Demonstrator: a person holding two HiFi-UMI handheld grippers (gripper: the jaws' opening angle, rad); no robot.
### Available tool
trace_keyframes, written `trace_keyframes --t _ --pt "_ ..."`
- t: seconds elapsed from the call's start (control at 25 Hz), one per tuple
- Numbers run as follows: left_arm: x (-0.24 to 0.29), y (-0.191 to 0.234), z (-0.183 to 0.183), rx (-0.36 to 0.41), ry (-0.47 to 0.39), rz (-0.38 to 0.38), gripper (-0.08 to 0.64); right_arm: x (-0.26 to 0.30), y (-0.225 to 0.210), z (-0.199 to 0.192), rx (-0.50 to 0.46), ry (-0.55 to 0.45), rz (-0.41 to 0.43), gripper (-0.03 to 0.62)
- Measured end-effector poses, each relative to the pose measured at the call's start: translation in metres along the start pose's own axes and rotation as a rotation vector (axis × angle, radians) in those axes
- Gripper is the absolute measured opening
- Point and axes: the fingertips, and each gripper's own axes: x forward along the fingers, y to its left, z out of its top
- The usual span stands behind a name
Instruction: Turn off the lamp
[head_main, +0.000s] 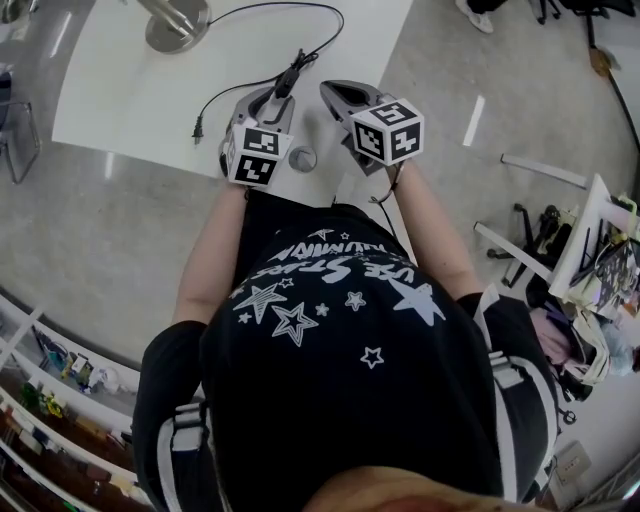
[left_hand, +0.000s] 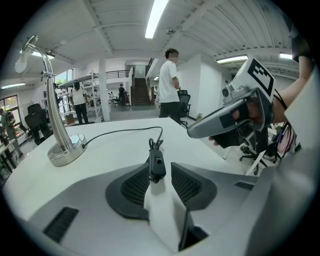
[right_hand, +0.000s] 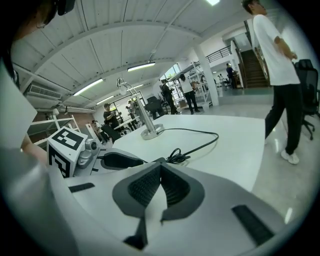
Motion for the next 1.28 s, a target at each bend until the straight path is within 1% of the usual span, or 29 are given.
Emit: trace_keyframes --t 0.16,0.28,0.52,0.6,0.76,0.88,1.04,1.16,1.28 --pt "-0.018 -0.005 0.011 -0.028 -0.033 0.04 0.129 -0.022 0.002 -0.006 0.013 -0.029 -0.003 0.006" --pt "-0.031 -0.016 0.017 -0.039 -0.059 0.061 0.129 -0.041 0.002 -0.017 0.023 -0.047 0.0 0.006" --pt "-0.057 -0.049 0.025 -0.028 -0.092 0.111 0.13 -0.082 0.006 -0.028 0.002 -0.089 0.022 0.006" --pt "-0.067 -0.06 0.026 -0.036 -0.106 0.132 0.129 -0.098 0.009 -0.028 -0.008 -0.105 0.026 0.006" --pt "-0.084 -0.078 0.024 -0.055 -0.124 0.171 0.129 -0.116 0.013 -0.046 -0.027 -0.102 0.05 0.006" --pt "-0.093 -0.088 0.023 -0.066 -0.133 0.201 0.129 -0.132 0.017 -0.048 -0.03 -0.113 0.055 0.006" --pt "-0.101 -0.097 0.026 -0.077 -0.149 0.226 0.129 -0.141 0.015 -0.058 -0.02 -0.111 0.07 0.006" --pt "-0.108 -0.1 0.026 -0.075 -0.156 0.228 0.129 -0.138 0.016 -0.066 -0.018 -0.101 0.075 0.006" --pt "-0.111 -0.098 0.023 -0.077 -0.157 0.224 0.129 -0.138 0.022 -0.067 -0.014 -0.104 0.07 0.006"
